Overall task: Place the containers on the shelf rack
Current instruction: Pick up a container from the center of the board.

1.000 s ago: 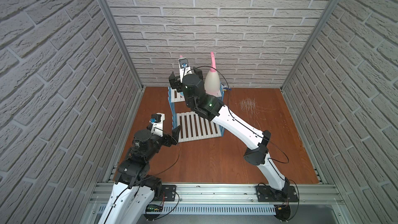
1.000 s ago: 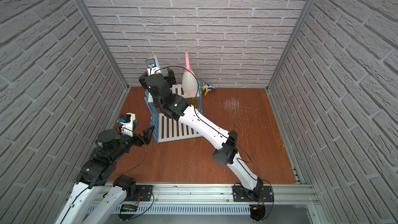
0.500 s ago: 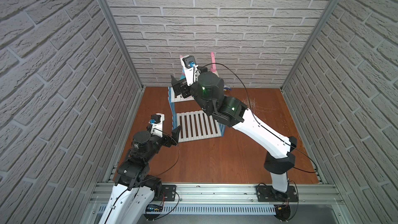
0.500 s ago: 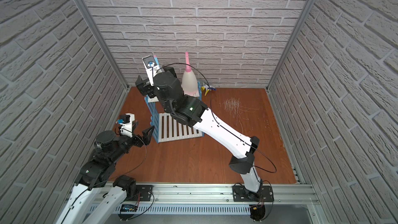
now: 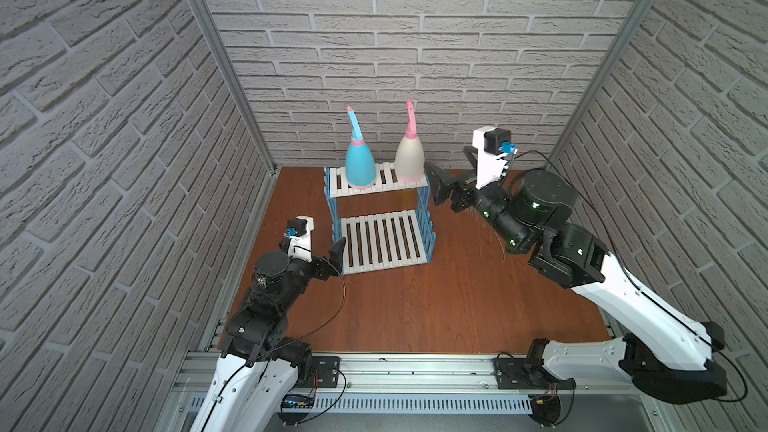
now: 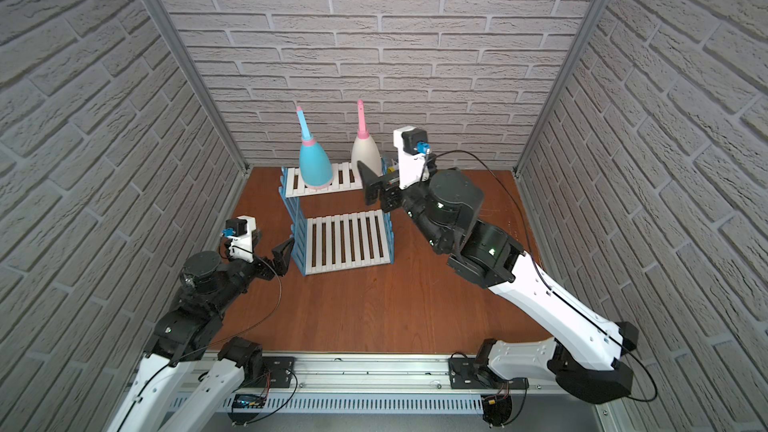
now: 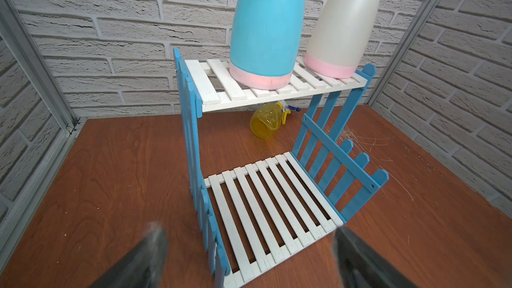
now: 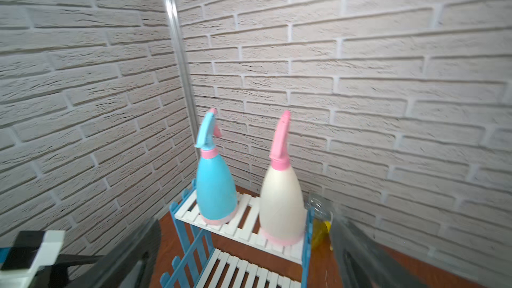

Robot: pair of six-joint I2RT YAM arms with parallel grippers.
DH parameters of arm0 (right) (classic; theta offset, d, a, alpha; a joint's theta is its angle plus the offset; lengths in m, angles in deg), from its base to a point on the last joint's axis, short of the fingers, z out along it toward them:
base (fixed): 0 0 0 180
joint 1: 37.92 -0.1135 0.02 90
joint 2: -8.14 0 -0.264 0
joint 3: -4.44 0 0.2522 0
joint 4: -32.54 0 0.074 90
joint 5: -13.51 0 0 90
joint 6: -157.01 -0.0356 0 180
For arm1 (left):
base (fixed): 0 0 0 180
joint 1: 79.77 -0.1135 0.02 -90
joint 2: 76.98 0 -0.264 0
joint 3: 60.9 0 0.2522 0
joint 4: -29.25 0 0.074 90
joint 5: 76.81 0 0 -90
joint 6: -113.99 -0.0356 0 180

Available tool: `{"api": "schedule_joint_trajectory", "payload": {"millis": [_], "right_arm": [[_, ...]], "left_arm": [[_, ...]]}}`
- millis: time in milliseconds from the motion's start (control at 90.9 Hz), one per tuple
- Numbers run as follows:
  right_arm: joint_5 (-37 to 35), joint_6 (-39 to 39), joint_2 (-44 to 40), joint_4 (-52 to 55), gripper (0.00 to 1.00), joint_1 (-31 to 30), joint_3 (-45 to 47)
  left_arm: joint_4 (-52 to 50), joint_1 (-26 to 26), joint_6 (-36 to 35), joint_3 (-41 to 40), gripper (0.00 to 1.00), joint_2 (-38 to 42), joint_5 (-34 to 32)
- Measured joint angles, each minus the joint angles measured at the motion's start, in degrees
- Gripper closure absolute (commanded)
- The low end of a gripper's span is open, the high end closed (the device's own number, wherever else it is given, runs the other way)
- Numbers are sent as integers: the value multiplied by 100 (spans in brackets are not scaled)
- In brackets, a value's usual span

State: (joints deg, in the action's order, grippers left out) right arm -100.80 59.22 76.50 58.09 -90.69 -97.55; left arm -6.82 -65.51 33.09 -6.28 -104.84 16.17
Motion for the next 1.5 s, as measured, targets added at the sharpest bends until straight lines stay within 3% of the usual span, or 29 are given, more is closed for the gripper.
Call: {"api": "schedule_joint_trajectory", "payload": {"millis": [132, 253, 440, 726, 1023, 1496], "right_arm": [[420, -1147, -476, 22, 5, 1473, 1064], [1119, -2184, -363, -24, 6, 2658, 1676], [2293, -3556, 603, -577, 12, 3620, 2253], [2844, -3836, 3121, -756, 30, 3757, 1423], [2662, -3434, 5136, -170, 39, 3674, -800], [2621, -3331, 7617, 938, 49, 3340, -3912]], "left_arm": [[74, 0, 42, 72, 2, -116, 4], [120, 0, 96, 136, 2, -192, 7], [142, 0, 162, 146, 2, -271, 2], [118, 0, 280, 323, 2, -315, -44], [125, 0, 299, 330, 2, -391, -81], [236, 0, 238, 302, 2, -678, 269]]}}
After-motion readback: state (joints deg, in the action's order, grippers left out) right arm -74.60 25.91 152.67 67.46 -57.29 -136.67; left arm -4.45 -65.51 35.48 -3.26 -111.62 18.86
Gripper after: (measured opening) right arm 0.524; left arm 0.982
